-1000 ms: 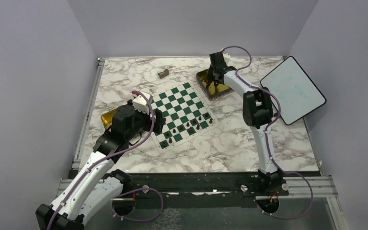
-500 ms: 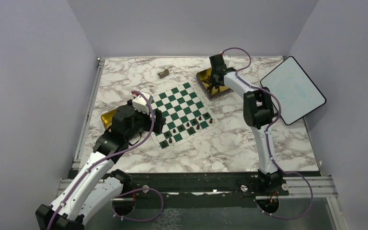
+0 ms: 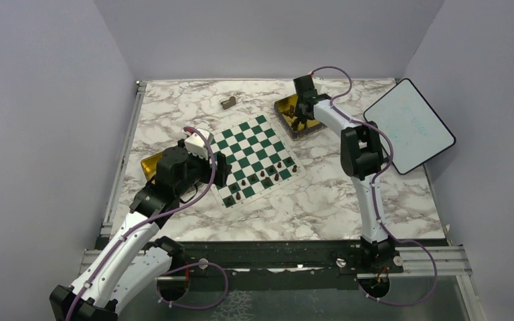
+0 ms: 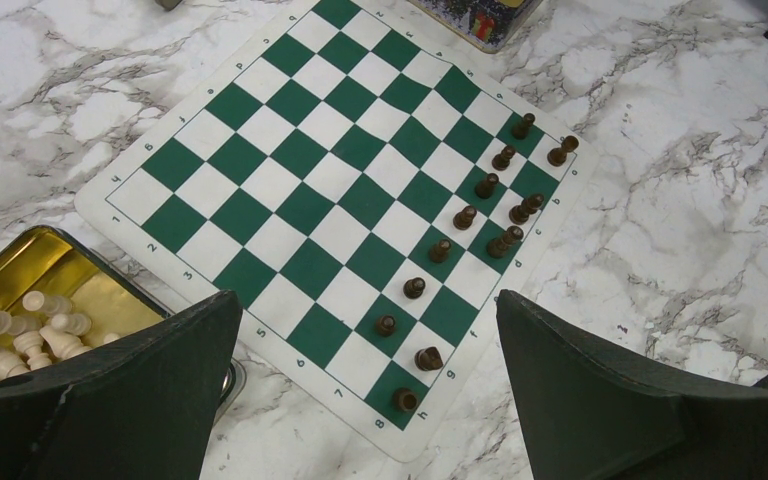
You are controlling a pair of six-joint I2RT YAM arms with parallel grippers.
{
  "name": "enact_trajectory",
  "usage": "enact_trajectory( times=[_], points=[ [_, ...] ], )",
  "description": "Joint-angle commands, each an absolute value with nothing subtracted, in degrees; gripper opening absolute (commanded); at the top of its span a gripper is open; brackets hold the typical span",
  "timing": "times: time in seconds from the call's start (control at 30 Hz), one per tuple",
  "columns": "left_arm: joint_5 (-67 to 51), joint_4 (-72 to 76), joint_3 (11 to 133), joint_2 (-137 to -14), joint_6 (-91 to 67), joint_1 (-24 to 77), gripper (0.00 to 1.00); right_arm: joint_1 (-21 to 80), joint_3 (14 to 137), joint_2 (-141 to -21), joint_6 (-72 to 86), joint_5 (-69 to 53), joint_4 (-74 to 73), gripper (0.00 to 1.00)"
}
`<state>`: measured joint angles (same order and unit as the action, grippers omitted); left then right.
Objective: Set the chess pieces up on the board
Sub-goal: Pick up the chess piece from the storage box.
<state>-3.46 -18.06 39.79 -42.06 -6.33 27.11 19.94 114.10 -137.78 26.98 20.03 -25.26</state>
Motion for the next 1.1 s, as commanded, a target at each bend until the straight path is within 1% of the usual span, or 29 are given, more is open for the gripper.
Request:
enact_trajectory(
  times=[0.0,0.2,0.4,0.6,0.77,0.93,1.07],
  points=[
    [-3.1,-17.0,39.3,-41.4,-6.2,27.1,0.99,19.4,114.2,-136.2,27.1,19.3,-25.2,0.33],
    [-3.1,-17.0,39.3,-41.3,-6.2,27.1,0.99,19.1,114.8,-136.2,26.2,19.2,-23.6,0.26],
    [-2.9,-17.0,39.2,-41.3,-6.1,27.2,0.99,18.4,115.9,-135.6,23.7,19.3,-20.8,0.14],
    [-1.8,-17.0,39.4,-42.3,-6.7,27.1,0.99,17.7,114.8,-132.4,24.0,15.8,-17.4,0.01],
    [-1.5,-17.2,39.9,-43.9,-7.8,27.1,0.99,17.3,111.6,-128.3,23.2,12.8,-14.2,0.01],
    [-1.9,-17.2,40.9,-45.9,-11.2,27.1,0.98,17.3,105.1,-122.2,19.7,9.9,-9.1,0.01],
    [-2.7,-17.0,43.3,-48.5,-14.4,27.1,0.96,17.3,102.9,-117.2,21.1,8.2,-10.4,0.01]
  ],
)
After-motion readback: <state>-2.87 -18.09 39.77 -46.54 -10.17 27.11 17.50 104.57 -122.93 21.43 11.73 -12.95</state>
